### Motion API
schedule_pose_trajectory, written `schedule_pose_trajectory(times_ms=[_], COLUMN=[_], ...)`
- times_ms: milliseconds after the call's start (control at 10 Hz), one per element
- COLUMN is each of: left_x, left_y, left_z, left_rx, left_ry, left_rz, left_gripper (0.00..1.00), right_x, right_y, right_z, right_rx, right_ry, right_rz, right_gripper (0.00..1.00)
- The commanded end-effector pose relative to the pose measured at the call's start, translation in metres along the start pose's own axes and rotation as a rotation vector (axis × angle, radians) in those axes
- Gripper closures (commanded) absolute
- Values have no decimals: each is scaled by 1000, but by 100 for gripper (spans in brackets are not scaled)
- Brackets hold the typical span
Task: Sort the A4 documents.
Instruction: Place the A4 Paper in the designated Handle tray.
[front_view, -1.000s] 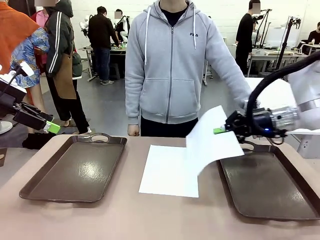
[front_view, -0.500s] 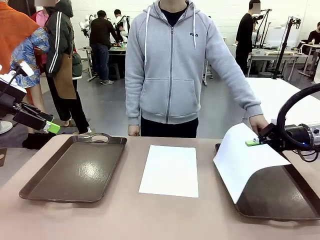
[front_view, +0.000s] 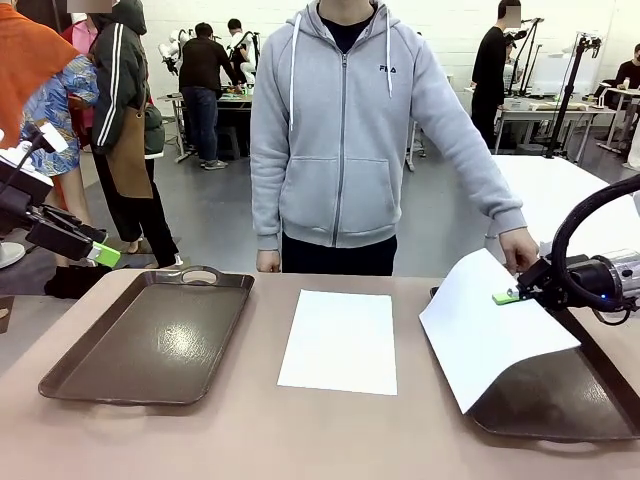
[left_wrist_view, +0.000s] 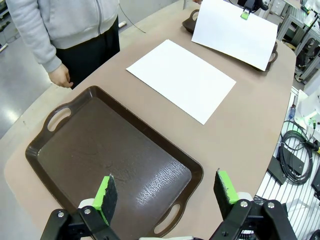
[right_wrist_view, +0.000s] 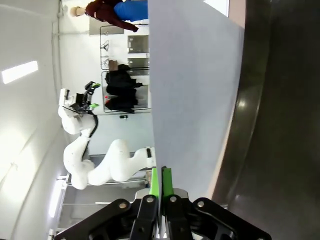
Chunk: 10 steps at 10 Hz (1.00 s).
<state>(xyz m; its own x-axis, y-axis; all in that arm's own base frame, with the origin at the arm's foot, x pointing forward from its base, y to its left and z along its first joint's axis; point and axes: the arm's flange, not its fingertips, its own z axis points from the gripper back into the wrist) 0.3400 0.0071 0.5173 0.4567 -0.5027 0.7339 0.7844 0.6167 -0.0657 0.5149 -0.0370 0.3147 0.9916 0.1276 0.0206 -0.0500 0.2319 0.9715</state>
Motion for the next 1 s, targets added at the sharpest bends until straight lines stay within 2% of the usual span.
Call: schedule_pose_trajectory(times_ms=[0,400,900], left_x=[0,0,0], left_y=[2,2,2], left_z=[-1,-1,-1], left_rx=[-14,-14,-14], left_ry=[-13,-13,-13], left_rz=[-2,-2,-2], left_gripper=[0,0,0], right_x=[-7,-14,-15], right_y=[-3,-2,-9], right_z=[-1,9,33], right_rx=[-78,-220,-428], right_ry=[-10,49,-43], right_rz=[98,133,53], right_gripper=[99,99,99])
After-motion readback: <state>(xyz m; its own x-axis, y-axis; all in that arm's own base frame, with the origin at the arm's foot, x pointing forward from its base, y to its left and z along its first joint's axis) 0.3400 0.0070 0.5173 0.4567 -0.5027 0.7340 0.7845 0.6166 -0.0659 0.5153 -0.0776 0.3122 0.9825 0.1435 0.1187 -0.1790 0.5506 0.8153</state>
